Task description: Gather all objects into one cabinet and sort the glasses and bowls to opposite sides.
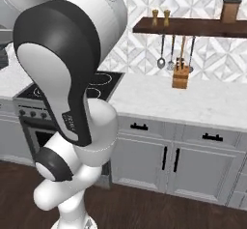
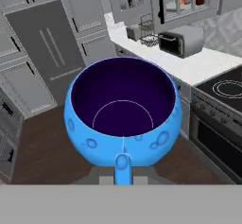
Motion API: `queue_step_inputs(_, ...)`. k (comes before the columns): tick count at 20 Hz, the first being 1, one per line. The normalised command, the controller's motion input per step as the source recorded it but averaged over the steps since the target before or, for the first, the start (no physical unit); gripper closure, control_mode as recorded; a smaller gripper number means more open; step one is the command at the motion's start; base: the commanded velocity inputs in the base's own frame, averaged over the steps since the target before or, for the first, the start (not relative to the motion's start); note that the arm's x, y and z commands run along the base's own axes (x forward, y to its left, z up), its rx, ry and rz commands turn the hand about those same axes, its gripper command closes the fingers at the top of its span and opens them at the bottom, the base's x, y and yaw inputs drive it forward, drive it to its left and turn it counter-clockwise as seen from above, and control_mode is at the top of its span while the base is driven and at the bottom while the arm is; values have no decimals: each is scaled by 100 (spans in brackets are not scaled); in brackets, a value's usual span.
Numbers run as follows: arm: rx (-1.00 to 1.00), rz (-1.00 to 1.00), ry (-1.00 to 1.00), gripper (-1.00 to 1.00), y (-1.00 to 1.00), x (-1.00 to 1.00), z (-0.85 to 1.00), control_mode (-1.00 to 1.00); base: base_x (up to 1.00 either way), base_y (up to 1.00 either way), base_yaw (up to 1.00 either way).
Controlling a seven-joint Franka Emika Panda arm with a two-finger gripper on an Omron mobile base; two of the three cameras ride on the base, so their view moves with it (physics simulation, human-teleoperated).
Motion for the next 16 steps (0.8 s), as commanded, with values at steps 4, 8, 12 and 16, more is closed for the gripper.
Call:
queue_step_inputs(4,0,0,0,100,0,0,0,100,-61,100,57)
queue_step_inputs(8,0,0,0,100,0,0,0,100,-45,100,45)
queue_step_inputs(12,0,0,0,100,0,0,0,100,-5,100,23)
queue_step_inputs(16,0,0,0,100,0,0,0,100,0,100,2)
